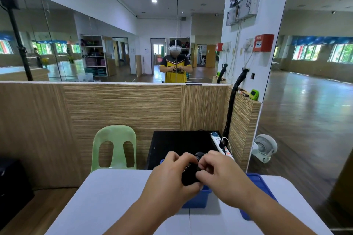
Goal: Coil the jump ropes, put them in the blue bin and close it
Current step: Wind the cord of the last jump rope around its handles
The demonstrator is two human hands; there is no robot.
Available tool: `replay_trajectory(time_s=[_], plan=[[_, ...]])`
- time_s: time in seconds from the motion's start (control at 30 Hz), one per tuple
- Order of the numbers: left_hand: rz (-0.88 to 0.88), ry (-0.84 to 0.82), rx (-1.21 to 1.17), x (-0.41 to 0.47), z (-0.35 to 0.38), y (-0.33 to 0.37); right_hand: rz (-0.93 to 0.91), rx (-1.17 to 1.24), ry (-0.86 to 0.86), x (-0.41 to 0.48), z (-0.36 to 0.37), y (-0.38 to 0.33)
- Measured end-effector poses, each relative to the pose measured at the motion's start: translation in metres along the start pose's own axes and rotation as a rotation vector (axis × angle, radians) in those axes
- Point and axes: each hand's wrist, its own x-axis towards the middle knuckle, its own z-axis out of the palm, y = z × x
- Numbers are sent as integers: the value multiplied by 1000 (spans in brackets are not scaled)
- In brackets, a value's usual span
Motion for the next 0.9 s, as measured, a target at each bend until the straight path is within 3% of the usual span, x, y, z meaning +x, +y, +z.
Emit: replay_trajectory(time_s=[0.2,0.3,0.4,0.6,0.9], plan=[[-25,93,18,6,0,9,174,581,114,-8,8,-8],[-40,68,91,5,1,10,302,740,57,-8,12,-10],[-58,45,117,2,2,9,352,681,-64,-5,9,-8],[-62,-2,126,3,5,7,260,408,-218,-1,-2,-6],[-43,23,143,9,3,8,6,75,-265,15,-24,4]])
